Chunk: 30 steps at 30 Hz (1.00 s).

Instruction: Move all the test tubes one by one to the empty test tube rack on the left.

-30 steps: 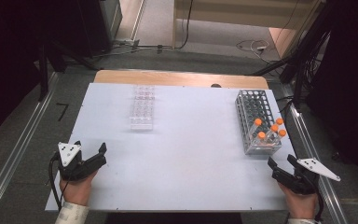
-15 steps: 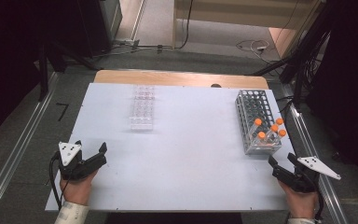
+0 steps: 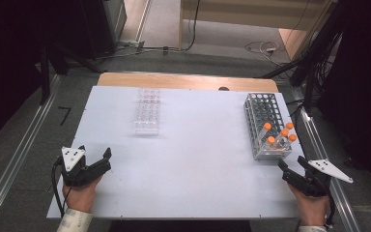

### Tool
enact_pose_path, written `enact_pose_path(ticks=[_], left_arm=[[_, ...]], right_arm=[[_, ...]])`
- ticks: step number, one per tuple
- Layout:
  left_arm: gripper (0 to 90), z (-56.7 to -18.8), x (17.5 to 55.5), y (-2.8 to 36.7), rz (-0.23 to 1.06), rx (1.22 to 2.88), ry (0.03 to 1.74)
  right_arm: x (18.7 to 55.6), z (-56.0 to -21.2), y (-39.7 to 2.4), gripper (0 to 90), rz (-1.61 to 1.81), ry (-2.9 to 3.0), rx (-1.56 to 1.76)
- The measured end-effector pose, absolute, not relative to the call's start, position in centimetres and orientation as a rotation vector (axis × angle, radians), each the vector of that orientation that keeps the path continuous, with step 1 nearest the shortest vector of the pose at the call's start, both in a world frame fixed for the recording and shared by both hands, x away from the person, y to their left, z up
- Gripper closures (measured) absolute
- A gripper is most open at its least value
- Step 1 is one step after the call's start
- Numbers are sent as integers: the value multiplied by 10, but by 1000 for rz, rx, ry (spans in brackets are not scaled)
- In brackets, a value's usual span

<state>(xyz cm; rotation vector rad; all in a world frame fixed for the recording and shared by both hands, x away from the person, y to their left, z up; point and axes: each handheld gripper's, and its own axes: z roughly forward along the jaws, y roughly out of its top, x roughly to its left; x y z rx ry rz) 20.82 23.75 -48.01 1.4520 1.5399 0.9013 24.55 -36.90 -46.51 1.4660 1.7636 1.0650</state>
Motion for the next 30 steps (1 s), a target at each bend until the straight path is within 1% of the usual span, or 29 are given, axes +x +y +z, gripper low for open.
enact_pose_path(ticks=[2,7,22,30], left_arm=[[148,-480,208,237,900,1452,1540],[148,-480,209,238,897,1452,1542],[148,-481,210,237,895,1452,1541],[148,-481,210,237,894,1453,1542]], right_arm=[[247,-464,-369,257,1067,1762,1463],[252,-462,-371,304,1083,1757,1463],[273,-455,-373,555,1094,1687,1437],[284,-456,-367,612,1064,1692,1418]])
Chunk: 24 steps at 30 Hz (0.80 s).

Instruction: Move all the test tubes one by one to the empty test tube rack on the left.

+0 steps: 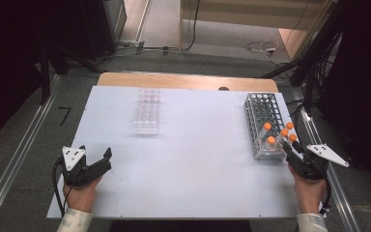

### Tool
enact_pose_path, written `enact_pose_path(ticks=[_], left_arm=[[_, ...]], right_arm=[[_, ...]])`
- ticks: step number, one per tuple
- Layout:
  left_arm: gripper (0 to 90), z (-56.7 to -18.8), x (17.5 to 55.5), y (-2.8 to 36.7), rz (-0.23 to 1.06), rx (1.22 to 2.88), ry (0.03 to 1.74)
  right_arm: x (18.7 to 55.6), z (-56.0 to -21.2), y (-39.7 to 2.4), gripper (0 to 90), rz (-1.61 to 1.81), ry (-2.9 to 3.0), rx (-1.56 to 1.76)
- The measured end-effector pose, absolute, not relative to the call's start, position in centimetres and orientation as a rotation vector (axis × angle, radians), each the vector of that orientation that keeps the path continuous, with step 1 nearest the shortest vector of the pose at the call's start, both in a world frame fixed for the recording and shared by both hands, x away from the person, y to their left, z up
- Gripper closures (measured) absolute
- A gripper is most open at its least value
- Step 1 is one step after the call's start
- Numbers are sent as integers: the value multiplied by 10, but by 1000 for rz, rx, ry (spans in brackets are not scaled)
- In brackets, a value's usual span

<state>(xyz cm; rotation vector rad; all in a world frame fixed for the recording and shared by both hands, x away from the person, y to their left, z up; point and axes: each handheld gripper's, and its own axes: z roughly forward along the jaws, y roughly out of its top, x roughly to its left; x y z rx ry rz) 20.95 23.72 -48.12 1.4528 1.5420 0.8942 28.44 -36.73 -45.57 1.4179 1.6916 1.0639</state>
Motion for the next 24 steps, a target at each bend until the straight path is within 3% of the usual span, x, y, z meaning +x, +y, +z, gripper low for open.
enact_pose_path(ticks=[14,24], left_arm=[[148,-481,209,237,894,1459,1540],[148,-481,209,236,894,1461,1539]], right_arm=[[294,-460,-367,711,1026,1701,1433],[288,-444,-369,718,1068,1648,1393]])
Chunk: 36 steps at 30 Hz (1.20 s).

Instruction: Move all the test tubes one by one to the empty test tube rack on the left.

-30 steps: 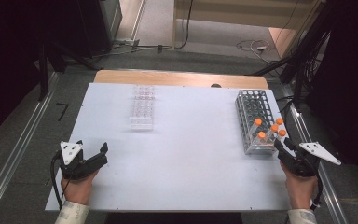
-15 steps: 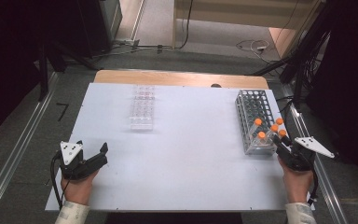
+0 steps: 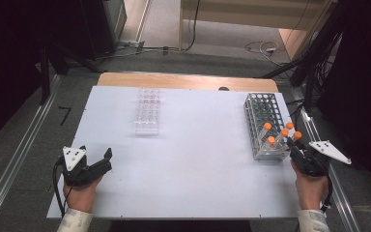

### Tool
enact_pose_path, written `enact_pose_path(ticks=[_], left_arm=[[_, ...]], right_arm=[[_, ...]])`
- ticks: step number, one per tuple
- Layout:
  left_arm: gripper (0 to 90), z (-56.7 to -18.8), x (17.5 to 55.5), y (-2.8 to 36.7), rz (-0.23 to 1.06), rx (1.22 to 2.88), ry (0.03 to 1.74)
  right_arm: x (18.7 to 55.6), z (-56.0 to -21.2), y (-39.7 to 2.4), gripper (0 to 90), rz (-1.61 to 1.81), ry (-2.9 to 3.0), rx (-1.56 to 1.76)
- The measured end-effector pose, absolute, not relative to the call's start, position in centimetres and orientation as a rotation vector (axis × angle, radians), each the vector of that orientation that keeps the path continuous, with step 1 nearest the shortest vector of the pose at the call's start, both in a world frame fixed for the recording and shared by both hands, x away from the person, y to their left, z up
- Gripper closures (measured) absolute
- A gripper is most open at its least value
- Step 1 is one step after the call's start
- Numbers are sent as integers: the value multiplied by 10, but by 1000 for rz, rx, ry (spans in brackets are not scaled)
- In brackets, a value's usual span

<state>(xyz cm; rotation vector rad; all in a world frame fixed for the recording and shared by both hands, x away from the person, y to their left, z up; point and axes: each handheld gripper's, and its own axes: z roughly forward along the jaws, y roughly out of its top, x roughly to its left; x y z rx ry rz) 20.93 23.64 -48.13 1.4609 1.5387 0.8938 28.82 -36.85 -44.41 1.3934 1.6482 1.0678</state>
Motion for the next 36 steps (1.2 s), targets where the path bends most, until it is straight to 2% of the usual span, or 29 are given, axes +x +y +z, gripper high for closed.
enact_pose_path(ticks=[13,28,36], left_arm=[[148,-481,209,235,891,1471,1532],[148,-482,211,233,871,1492,1517],[148,-483,212,232,863,1501,1517]], right_arm=[[262,-407,-363,720,1131,1605,1297],[229,-419,-338,721,1188,1781,1244],[229,-427,-317,721,1183,1862,1200]])
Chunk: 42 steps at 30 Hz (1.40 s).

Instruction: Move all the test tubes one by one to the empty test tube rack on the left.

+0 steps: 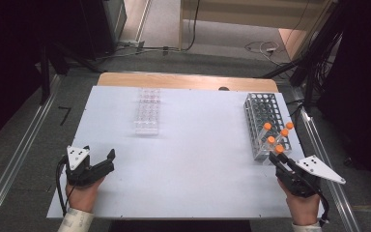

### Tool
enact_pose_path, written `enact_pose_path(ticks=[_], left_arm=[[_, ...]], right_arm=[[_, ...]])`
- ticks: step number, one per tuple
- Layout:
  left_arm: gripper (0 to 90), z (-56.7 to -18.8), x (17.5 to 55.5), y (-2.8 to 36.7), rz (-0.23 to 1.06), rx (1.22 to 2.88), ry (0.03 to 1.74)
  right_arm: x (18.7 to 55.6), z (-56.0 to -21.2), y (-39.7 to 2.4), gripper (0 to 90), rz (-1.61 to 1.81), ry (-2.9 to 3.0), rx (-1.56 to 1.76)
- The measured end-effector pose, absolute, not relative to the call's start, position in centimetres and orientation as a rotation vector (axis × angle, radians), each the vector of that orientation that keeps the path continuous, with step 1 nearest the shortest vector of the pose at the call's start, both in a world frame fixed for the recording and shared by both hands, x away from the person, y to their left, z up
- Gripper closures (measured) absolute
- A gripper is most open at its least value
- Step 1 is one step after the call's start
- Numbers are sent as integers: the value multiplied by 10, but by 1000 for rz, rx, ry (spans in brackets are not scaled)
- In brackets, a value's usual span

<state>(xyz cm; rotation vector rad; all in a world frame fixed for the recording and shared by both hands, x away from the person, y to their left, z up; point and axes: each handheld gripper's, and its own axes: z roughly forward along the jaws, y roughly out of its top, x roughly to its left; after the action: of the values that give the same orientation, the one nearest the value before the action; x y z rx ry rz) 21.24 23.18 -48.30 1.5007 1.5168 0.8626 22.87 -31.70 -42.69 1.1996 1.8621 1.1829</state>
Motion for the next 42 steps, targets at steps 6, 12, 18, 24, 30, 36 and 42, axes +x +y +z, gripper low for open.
enact_pose_path(ticks=[6,12,18,24,30,36,42], left_arm=[[148,-480,215,223,852,1511,1491],[148,-478,219,212,830,1529,1456],[148,-473,223,204,800,1534,1437],[150,-472,226,190,777,1567,1390],[164,-471,233,178,737,1571,1363],[163,-466,239,167,711,1570,1336],[134,-463,245,154,697,1596,1293]], right_arm=[[235,-436,-293,721,1190,1938,1151],[248,-439,-267,721,1195,1996,1103],[259,-440,-246,721,1209,2031,1081],[271,-441,-227,721,1216,2067,1053],[280,-442,-209,720,1227,2098,1029],[284,-444,-194,721,1235,2121,994],[289,-446,-179,721,1242,2144,973]])
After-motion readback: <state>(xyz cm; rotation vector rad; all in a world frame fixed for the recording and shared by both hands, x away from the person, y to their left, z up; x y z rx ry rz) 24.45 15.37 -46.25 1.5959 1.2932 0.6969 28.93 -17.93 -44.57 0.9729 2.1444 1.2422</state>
